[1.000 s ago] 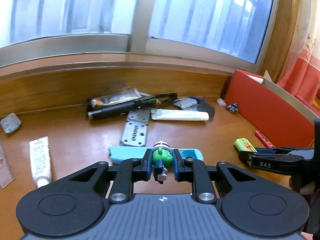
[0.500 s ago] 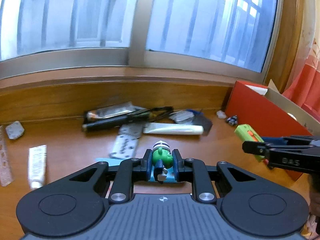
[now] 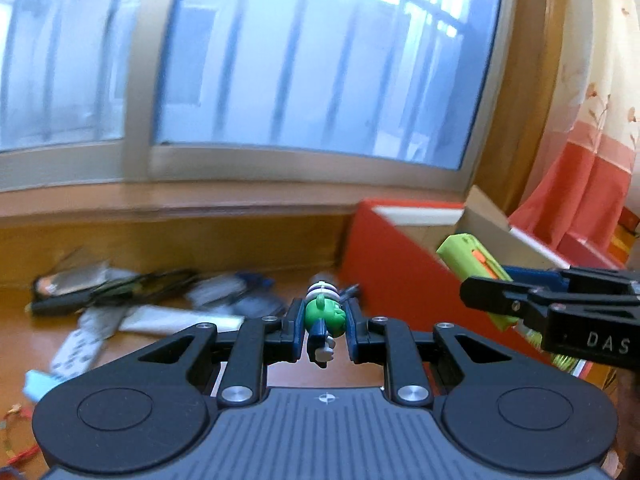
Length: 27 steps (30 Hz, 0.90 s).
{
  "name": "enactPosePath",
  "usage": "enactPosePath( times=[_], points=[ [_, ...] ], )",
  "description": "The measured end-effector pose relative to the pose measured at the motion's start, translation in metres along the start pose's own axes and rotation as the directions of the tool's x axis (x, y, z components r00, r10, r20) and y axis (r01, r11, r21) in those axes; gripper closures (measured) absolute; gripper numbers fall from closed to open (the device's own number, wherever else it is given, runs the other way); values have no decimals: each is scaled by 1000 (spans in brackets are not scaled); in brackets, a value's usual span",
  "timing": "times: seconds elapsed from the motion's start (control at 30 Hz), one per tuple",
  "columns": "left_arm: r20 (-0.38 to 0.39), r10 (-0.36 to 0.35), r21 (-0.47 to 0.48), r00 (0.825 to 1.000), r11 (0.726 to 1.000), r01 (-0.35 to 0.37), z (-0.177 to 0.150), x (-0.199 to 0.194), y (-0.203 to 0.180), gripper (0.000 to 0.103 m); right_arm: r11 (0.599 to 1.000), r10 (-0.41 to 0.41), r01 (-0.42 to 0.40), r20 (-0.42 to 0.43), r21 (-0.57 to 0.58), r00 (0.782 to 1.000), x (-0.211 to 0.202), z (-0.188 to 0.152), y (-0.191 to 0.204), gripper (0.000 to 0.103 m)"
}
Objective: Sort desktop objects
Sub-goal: 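Lift the figurine and lighter and carry them toward the cardboard box, then lower the figurine and lighter into the box with both tools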
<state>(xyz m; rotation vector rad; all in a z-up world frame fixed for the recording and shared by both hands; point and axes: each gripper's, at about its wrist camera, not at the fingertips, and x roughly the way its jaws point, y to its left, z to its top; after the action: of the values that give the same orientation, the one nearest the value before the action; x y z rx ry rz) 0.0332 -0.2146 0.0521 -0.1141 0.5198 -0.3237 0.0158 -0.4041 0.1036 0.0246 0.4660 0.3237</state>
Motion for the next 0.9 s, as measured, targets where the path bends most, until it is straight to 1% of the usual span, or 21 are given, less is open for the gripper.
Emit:
enactPosePath(
  times=[0.1, 0.2, 0.37, 0.47, 0.6, 0.73, 0.9],
  points=[
    [15, -10, -4, 1000, 1000, 10, 8, 11, -26, 81, 1000, 14, -15, 18, 11, 1000, -7, 5, -29, 62],
    [12, -16, -5, 1000, 1000, 16, 17, 21, -48, 81, 999, 14, -15, 16, 33, 1000, -10, 8, -54, 62],
    [-2, -31, 49, 1000, 998, 31, 32, 35, -78, 81, 996, 9, -12, 27, 83, 1000, -9, 11, -92, 62],
    [-9, -60, 66, 998, 996, 60, 41, 48, -91, 81, 992, -21, 16, 33, 124, 999, -7, 9, -108, 62],
    [-17, -109, 81, 994, 991, 110, 51, 67, -109, 81, 989, -66, 62, 26, 137, 997, -9, 5, -128, 62],
    [-43, -168, 134, 985, 976, 172, 56, 87, -131, 81, 978, -126, 121, 18, 172, 992, -10, -2, -143, 62],
    [-88, -231, 170, 969, 955, 243, 59, 111, -151, 81, 957, -201, 195, 6, 214, 980, -12, -10, -163, 62]
  ],
)
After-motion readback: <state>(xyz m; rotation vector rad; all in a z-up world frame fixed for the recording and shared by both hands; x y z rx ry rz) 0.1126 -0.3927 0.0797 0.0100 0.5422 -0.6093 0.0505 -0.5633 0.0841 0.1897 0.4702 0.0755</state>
